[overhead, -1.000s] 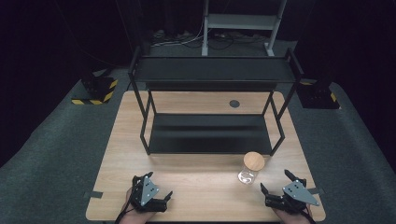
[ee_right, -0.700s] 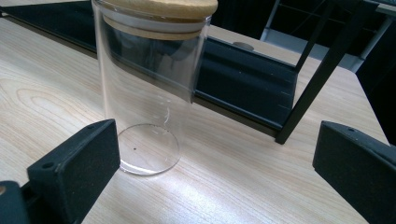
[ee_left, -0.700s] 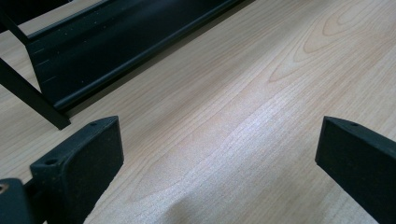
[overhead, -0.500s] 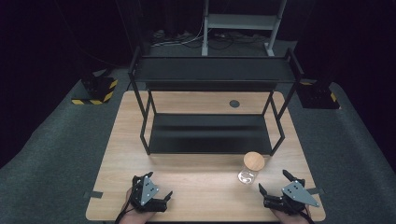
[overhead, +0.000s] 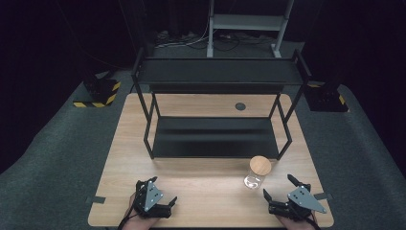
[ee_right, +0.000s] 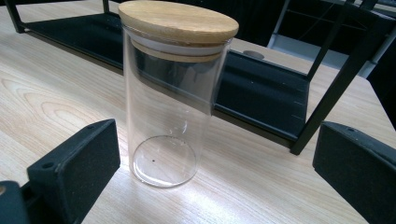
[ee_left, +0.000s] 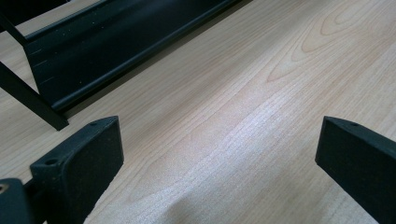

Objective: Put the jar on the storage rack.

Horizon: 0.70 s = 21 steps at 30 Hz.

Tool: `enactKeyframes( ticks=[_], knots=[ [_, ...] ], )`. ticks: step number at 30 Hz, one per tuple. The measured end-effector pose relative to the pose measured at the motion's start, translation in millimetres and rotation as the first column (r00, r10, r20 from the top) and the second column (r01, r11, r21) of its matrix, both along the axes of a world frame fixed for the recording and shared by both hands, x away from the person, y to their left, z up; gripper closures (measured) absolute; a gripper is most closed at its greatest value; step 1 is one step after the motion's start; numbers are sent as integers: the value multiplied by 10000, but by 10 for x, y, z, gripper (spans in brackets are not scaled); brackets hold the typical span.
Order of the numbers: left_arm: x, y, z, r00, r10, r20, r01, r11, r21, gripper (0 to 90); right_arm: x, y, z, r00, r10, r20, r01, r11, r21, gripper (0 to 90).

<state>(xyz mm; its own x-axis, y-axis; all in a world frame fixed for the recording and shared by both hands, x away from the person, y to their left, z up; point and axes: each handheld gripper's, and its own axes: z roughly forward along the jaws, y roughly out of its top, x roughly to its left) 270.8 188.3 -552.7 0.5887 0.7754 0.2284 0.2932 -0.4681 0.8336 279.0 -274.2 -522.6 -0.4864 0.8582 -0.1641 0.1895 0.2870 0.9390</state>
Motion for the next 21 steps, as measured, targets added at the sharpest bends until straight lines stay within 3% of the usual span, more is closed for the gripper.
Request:
enactKeyframes(
  ticks=[21],
  knots=[
    [-4,-7,-2,10000,-26,29,26,10000,61,13,-3,128,12,9996,278,-1,-278,9992,275,0]
  ],
)
